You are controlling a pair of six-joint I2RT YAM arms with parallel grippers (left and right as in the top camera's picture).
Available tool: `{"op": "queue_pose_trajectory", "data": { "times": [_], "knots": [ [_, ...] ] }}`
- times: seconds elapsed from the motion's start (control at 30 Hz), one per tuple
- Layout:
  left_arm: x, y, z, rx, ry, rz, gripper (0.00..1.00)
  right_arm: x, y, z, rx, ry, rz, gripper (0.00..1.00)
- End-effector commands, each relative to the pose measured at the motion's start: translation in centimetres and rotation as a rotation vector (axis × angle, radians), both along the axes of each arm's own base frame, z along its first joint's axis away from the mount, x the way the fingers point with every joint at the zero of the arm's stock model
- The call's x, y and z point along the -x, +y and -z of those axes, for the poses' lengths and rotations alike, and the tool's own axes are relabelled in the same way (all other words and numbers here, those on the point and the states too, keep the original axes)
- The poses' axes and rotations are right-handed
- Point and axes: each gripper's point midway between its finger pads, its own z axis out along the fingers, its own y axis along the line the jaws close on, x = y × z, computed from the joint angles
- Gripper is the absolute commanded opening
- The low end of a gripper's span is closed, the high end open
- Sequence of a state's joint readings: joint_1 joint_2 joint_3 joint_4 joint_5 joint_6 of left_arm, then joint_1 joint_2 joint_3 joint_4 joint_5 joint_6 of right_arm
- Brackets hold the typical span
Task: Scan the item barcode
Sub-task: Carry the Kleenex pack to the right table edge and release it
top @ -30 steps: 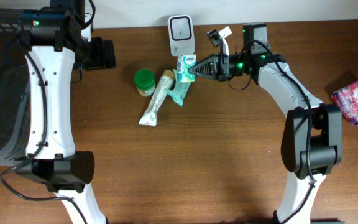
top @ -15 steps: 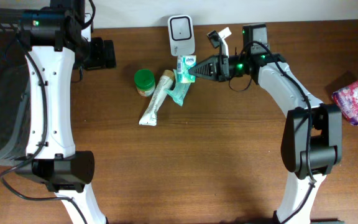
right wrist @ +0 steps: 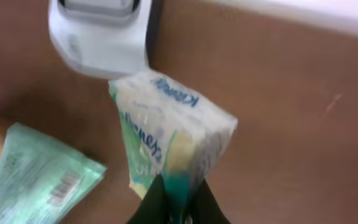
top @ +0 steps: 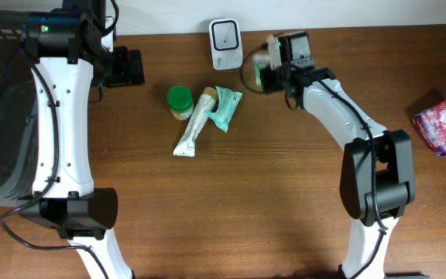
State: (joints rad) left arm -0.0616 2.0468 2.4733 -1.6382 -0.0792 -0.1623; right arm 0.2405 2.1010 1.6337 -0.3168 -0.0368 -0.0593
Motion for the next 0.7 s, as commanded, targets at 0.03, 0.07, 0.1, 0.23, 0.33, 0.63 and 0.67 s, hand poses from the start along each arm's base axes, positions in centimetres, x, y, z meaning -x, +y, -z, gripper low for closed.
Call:
{"op": "queue_pose_trajectory", "data": {
  "times": [0.03,0.07,0.1,0.23,0.33,0.63,0.67],
  "knots": [
    [0.0,0.0,0.2,-0.001,0.008,-0.009,0.99,-3.9,1.3,-6.6,0.189,-0.340,-0.108,0.04],
    [0.0,0.0,0.2,-0.001,0.008,-0.009,0.99,-4.5,1.5,-7.8,0.175,-0.397,-0.100,0.04],
    [0.0,0.0,0.2,-0.001,0.008,-0.009,0.99,-5.2,1.9,-8.9,0.161,-0.458,-0.096,0.04],
    [0.0,0.0,0.2,-0.001,0.008,-0.009,0.99,-6.7,4.1,-10.7,0.144,-0.624,-0.161,0.04],
    [0.0,0.0,0.2,-0.001,0.008,-0.009,0.99,-7.2,4.9,-11.3,0.133,-0.696,-0.169,0.04],
    [0.0,0.0,0.2,-0.001,0.007,-0.009,0.99,-9.4,7.5,-8.7,0.129,-0.571,-0.254,0.04],
    [0.0,0.0,0.2,-0.001,0.007,-0.009,0.99,-9.4,7.5,-8.5,0.167,-0.555,-0.278,0.04]
  ]
}}
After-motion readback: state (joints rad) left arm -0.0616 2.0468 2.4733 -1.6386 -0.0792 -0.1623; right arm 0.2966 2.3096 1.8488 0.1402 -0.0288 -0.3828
